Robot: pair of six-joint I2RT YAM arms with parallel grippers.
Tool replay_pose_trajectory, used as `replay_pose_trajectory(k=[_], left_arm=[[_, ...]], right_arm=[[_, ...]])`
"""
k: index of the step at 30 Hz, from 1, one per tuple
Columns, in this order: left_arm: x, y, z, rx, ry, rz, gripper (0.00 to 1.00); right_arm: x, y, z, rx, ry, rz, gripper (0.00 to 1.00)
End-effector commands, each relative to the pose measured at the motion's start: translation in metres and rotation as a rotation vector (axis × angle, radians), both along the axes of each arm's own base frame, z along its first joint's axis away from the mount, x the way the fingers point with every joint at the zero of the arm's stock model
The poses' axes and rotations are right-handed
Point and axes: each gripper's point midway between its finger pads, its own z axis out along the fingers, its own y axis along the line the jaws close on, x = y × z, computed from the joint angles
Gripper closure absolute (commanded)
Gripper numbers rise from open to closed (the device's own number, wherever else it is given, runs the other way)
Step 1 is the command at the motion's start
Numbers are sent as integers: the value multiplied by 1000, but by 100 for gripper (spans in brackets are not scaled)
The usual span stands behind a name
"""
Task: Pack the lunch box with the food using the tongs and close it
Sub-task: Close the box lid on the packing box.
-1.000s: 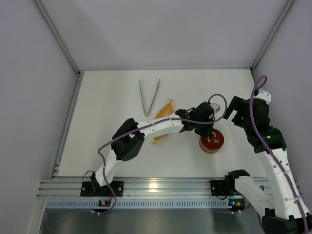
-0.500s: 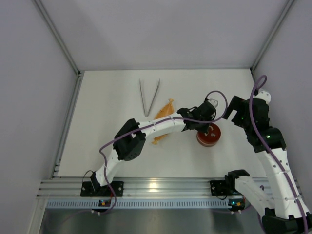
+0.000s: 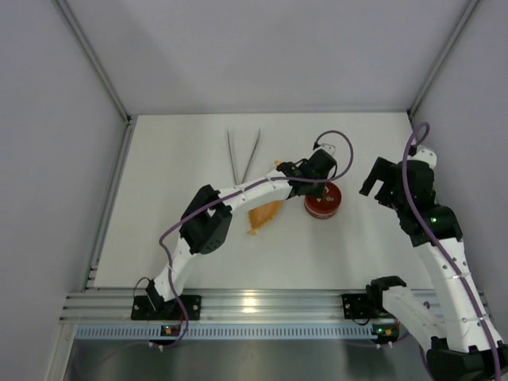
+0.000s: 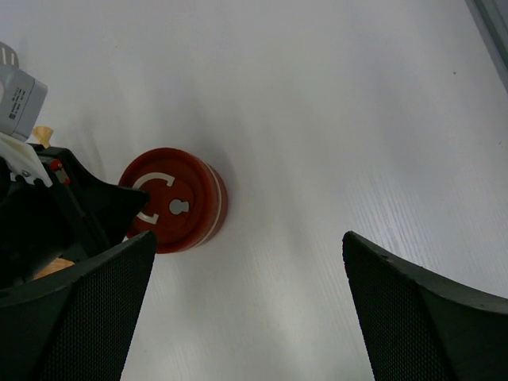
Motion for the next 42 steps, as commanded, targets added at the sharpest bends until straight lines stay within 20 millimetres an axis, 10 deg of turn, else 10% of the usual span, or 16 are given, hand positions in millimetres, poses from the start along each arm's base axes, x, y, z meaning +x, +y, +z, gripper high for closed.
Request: replay_pose_trajectory(k=[1,19,42], left_arm=[[0,51,-53,232,66,34,100],[-13,37,-39,150,88,-34,78],[-16,38,-40,144,97,-40,73]], right_arm=[[3,8,-5,8,12,34,0],[19,32,-33,92,76,105,3],[62,67,-109,214,207,163,74]])
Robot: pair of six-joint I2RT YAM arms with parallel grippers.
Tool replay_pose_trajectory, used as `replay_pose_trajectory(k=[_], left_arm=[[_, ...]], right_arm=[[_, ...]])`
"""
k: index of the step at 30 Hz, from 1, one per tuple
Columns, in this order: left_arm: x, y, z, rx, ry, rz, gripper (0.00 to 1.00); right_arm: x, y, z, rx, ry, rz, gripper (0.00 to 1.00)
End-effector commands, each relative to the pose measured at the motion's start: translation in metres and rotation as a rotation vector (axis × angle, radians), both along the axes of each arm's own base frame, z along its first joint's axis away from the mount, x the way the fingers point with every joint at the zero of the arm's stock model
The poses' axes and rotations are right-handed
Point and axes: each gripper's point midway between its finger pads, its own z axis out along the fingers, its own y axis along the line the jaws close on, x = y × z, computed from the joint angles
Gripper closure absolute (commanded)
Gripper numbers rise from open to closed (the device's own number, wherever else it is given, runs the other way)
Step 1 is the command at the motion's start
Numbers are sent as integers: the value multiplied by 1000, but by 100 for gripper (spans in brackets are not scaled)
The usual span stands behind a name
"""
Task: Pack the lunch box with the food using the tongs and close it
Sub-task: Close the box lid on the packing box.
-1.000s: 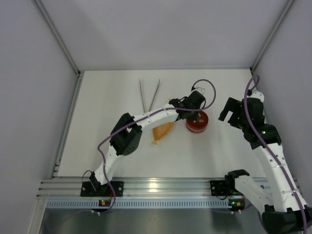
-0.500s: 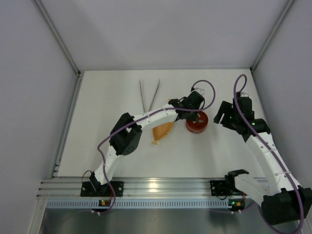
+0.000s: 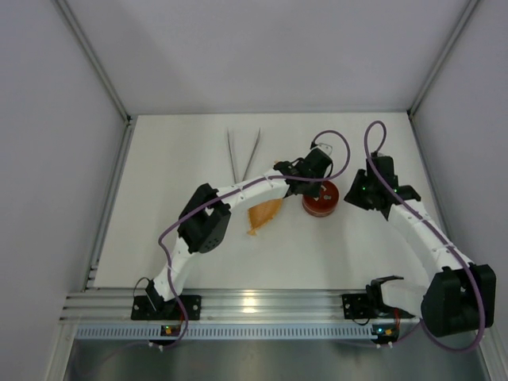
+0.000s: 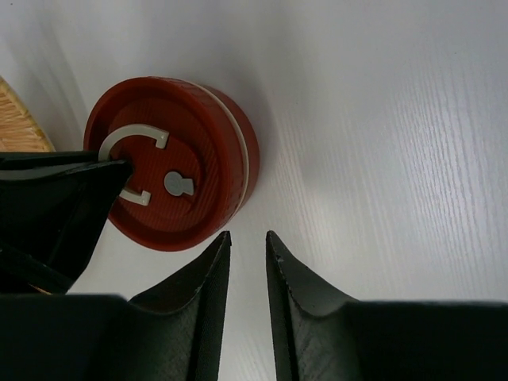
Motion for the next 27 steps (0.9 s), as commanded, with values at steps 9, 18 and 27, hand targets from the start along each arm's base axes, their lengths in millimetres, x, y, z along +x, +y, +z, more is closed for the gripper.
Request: replay_pose_trajectory(k=[9,18,27], left_arm=[[-26,27,-35,124,107,-27,72],[-27,27,-39,127,116,-27,72],[-28,29,-41,135,121,-29,72]], right_arm=[[40,22,1,66,-68,37,81],[49,29,-26,82,-20,49,81],[44,27,-56,66,58,41,82]])
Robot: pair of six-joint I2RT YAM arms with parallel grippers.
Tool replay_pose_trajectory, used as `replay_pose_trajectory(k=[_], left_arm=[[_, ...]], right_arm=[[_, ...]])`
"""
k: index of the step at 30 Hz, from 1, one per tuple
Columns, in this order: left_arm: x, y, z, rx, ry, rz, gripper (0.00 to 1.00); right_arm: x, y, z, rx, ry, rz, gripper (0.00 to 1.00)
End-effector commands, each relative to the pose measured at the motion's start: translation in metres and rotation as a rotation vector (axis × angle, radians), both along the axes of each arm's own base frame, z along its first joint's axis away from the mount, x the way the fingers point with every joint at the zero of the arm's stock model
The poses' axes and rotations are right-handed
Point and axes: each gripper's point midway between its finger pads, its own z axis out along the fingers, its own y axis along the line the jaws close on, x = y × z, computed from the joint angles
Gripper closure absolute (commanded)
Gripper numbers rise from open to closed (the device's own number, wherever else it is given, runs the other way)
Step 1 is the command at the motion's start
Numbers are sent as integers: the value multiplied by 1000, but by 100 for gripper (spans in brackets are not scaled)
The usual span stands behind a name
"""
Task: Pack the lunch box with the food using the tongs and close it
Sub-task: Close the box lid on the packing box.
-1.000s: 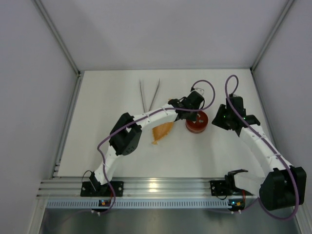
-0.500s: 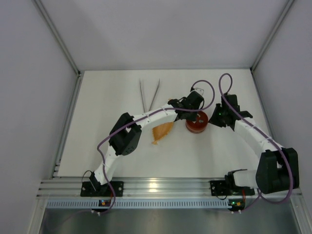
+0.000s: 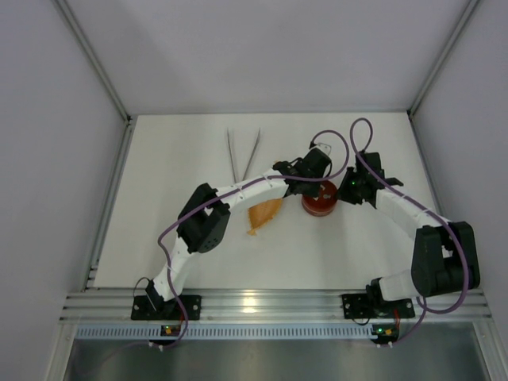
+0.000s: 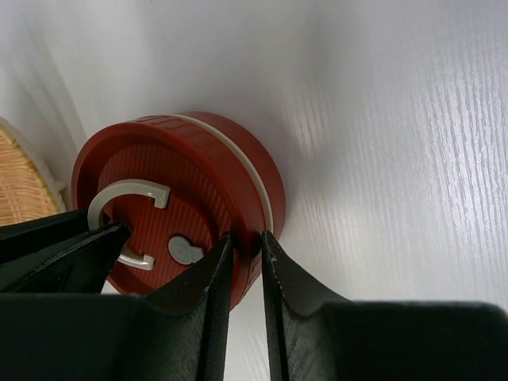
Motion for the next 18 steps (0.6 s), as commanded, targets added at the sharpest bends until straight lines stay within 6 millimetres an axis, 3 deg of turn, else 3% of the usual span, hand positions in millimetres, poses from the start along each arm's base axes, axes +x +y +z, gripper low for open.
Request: replay_pose_trajectory(k=[1,18], left_arm=[[-29,27,-41,136,122,-30,72],[-29,29,-40,143,122,-30,68]], right_arm=[[5,4,-10,-12,5,5,82],[-12,-3,-48,-50,101,6,82]])
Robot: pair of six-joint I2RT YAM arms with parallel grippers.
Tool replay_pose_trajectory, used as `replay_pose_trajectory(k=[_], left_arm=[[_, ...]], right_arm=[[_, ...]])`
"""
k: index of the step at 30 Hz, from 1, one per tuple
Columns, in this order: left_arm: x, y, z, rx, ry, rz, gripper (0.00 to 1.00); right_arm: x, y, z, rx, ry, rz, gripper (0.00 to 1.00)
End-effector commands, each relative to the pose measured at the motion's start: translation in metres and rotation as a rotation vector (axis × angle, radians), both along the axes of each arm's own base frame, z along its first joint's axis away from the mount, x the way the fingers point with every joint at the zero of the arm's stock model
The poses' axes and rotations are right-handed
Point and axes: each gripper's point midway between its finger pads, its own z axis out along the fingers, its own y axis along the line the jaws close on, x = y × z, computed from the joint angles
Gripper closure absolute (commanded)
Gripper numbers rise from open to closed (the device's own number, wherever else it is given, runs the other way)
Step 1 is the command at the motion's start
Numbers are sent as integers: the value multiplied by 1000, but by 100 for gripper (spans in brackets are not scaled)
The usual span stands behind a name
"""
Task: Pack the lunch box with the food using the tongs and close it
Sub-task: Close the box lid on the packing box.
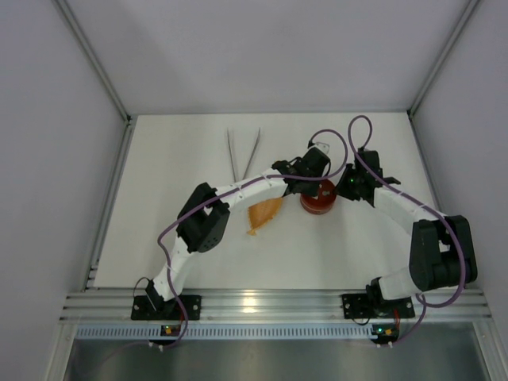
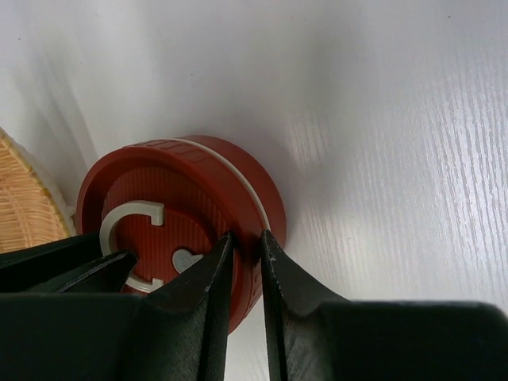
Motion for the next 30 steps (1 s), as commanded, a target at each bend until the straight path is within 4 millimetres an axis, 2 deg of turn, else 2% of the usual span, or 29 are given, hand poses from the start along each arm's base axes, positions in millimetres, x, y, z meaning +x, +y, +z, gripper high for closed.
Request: replay_pose_trajectory(k=[1,17,30], left_arm=[[-33,25,-40,134,128,-43,68],[-34,26,-40,140,132,-40,63],[-25,23,-15,112,76,-33,57]], right_arm=[[-31,-4,-46,-52,150,12,83],[-37,-6,-56,-61,166,15,83],[-17,-2,-1,-53,59,36,74]])
